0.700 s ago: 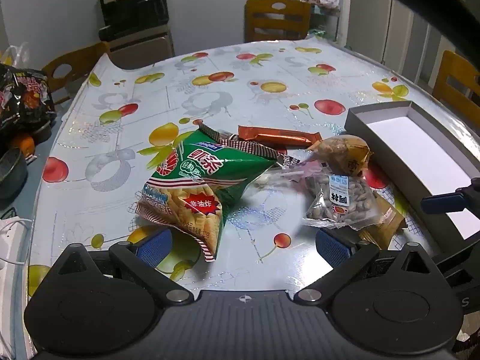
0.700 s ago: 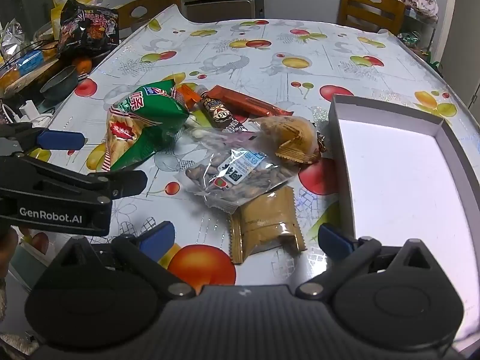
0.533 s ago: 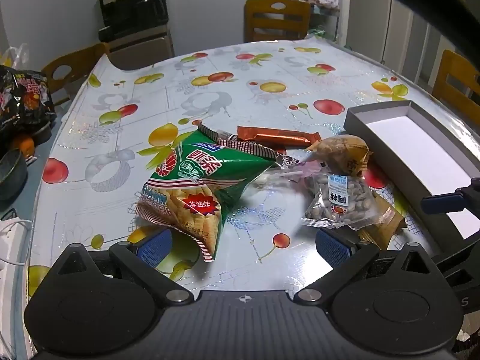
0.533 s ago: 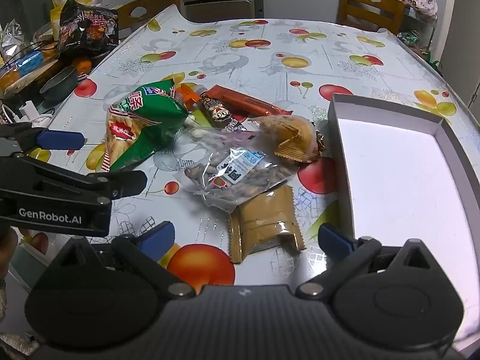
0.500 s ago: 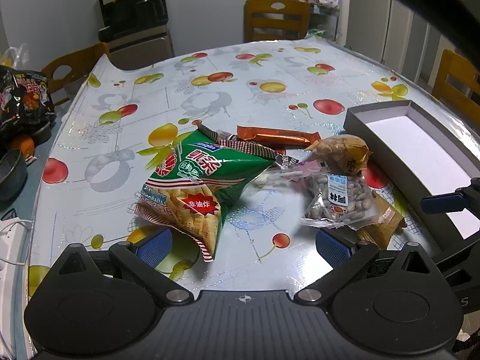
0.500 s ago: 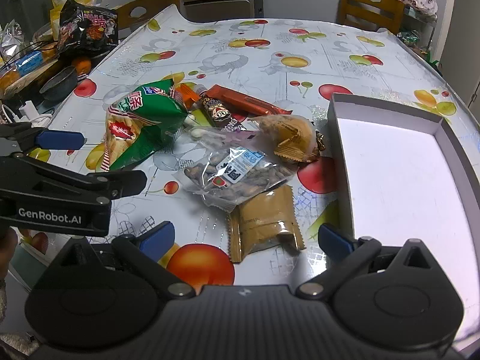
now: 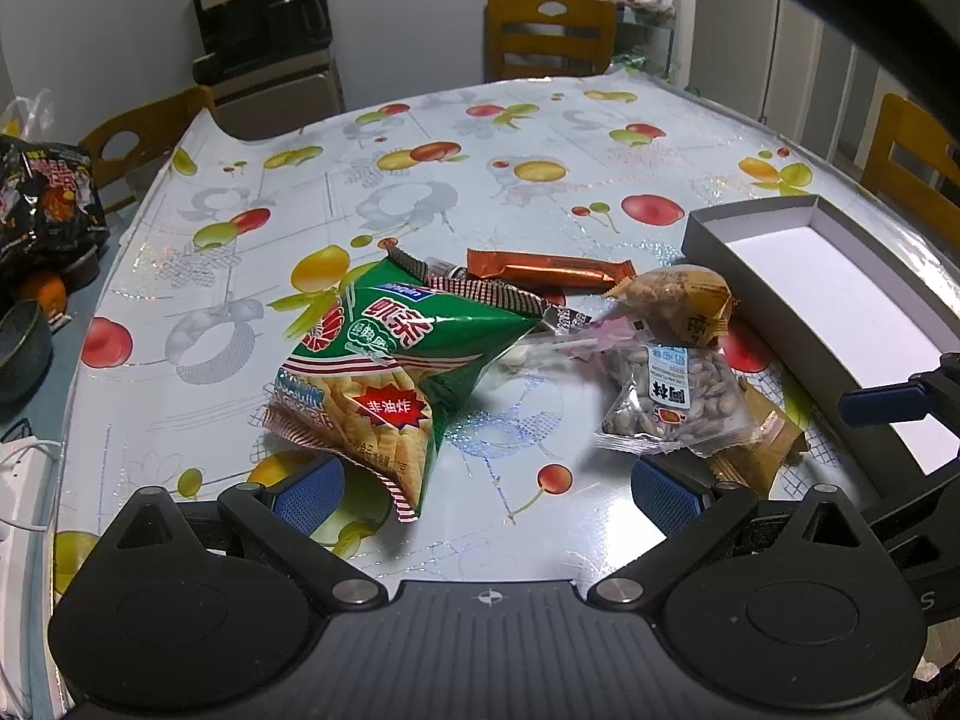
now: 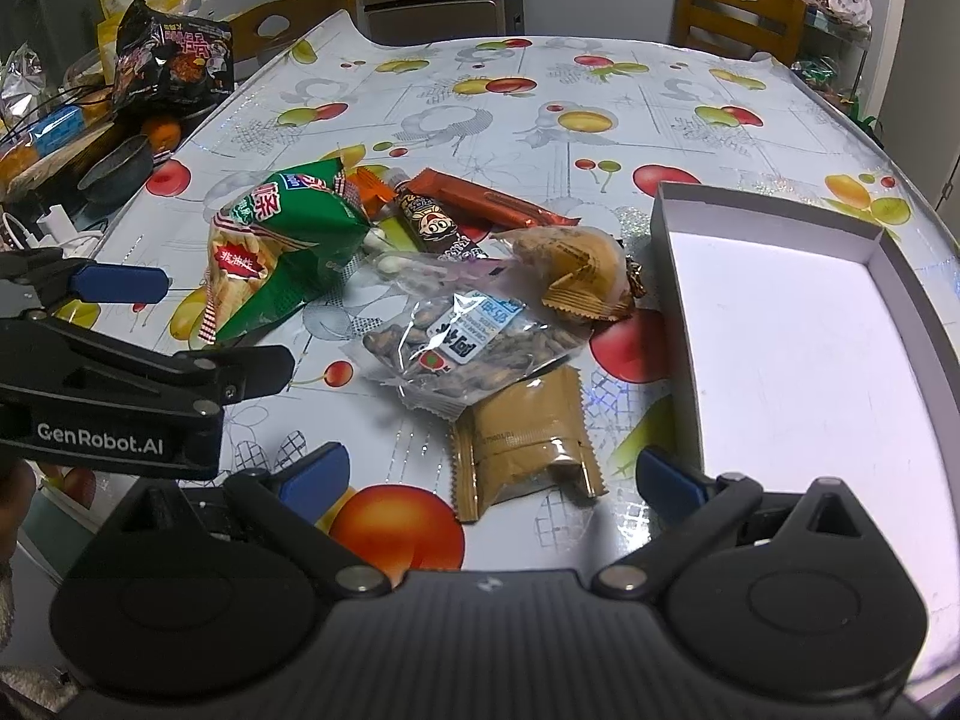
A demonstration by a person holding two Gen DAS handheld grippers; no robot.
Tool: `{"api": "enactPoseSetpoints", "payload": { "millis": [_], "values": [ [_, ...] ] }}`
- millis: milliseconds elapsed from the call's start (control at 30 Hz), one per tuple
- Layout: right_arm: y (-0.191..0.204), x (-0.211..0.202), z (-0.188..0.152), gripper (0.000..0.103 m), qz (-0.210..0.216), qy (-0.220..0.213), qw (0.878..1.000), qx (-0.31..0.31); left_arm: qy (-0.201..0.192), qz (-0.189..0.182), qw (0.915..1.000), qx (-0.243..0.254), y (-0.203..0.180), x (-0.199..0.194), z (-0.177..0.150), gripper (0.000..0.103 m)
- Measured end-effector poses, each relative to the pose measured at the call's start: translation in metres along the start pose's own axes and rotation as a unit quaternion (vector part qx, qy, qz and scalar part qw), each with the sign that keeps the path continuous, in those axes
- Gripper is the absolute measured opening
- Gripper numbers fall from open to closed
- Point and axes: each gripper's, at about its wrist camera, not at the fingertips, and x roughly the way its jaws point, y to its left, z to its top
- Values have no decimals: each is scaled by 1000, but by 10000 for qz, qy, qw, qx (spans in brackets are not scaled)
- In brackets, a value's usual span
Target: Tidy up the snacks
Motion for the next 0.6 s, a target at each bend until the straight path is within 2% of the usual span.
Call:
{"api": "enactPoseSetpoints", "payload": {
  "millis": [600],
  "values": [
    [-2, 1, -2, 103, 16, 27, 10000, 40, -19, -1, 10000, 3, -2, 3, 1, 103]
  ]
}}
